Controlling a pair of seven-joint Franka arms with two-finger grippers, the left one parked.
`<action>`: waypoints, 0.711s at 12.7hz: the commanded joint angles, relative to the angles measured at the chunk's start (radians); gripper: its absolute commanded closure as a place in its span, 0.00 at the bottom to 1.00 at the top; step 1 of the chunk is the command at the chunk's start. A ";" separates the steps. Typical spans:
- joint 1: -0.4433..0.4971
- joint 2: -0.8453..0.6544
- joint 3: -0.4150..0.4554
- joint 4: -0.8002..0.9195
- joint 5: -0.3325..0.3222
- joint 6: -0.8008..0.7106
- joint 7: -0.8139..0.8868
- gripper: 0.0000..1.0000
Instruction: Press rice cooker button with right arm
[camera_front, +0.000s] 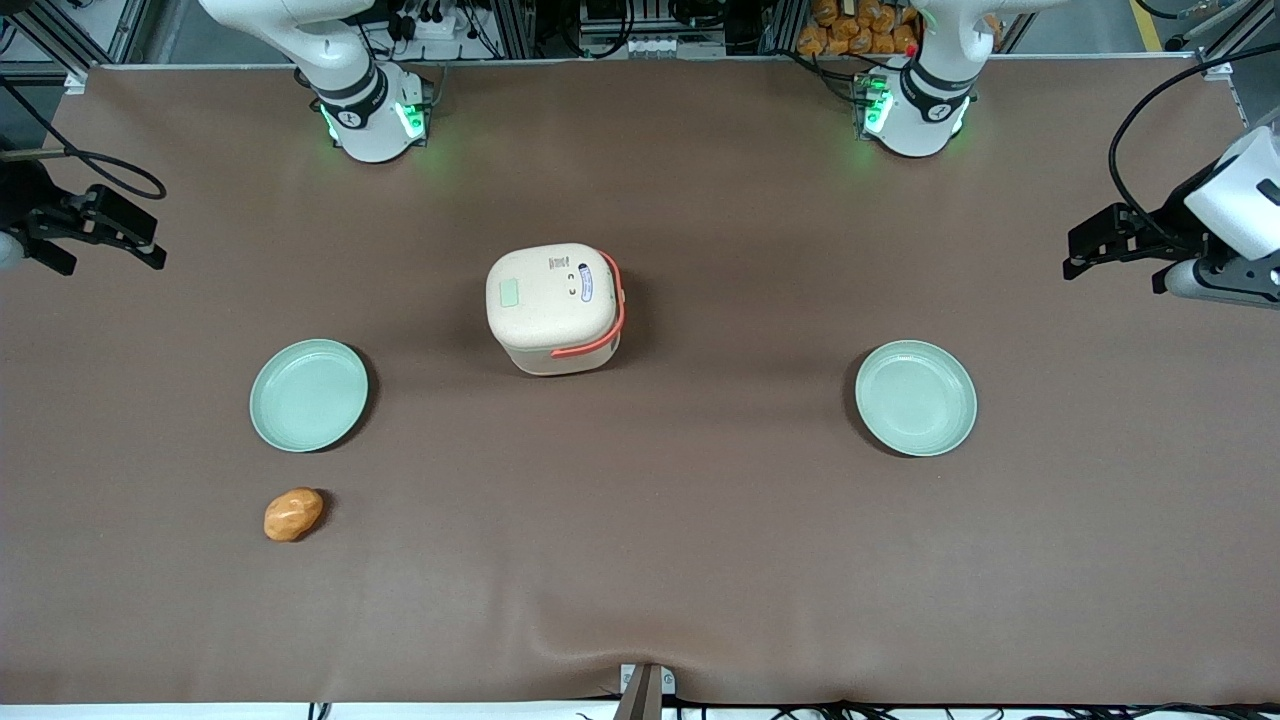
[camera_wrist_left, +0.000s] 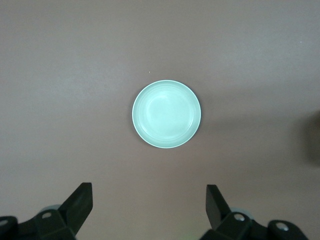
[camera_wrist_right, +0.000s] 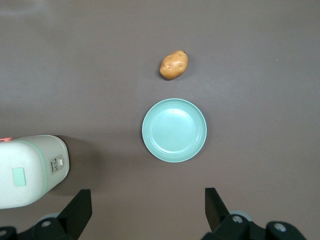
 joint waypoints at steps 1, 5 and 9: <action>-0.023 -0.003 0.020 0.008 0.008 -0.036 -0.005 0.00; -0.022 -0.002 0.020 0.002 0.009 -0.030 -0.003 0.00; -0.014 0.003 0.069 -0.012 0.019 -0.019 -0.003 0.00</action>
